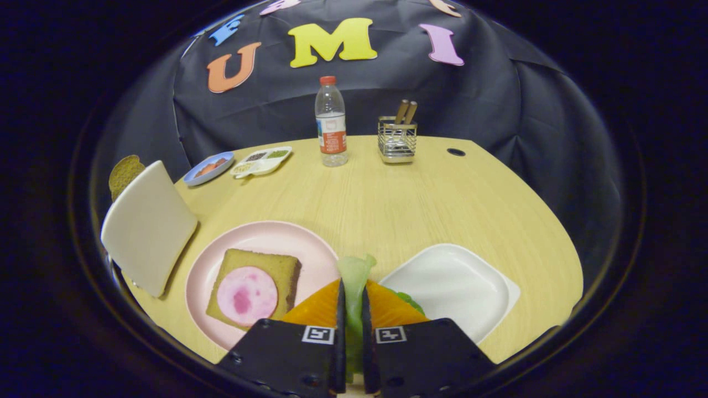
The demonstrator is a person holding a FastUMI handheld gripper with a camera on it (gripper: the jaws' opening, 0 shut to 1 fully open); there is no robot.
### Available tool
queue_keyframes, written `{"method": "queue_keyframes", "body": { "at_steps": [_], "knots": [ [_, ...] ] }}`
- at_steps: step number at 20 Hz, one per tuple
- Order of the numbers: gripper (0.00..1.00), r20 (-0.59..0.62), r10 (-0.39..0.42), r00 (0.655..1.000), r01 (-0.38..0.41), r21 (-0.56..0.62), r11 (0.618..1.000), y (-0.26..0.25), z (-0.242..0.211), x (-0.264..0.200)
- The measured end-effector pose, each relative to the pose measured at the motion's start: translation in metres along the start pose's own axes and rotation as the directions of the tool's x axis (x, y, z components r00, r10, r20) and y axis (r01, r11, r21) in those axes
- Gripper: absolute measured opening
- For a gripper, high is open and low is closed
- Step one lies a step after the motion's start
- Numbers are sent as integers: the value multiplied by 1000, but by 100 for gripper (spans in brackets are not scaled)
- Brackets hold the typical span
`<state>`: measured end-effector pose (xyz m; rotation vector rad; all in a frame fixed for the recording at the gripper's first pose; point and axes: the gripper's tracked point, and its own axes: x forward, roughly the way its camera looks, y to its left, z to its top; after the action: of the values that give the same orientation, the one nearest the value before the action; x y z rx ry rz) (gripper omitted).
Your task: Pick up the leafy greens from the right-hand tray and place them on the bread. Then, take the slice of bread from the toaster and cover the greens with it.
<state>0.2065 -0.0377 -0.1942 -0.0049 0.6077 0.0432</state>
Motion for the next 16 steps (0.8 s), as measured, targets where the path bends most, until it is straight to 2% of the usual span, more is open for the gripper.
{"method": "queue_keyframes", "body": {
  "at_steps": [1,4,6,11,16],
  "knots": [
    [7,7,-14,1000,14,5,1000,-3,1,-4],
    [7,69,-43,997,44,-23,999,-5,15,-18],
    [7,83,-35,996,37,-18,999,-1,22,-26],
    [7,113,51,992,-45,-56,997,39,38,-39],
    [7,71,133,989,-127,-85,988,99,36,-16]
  ]
}}
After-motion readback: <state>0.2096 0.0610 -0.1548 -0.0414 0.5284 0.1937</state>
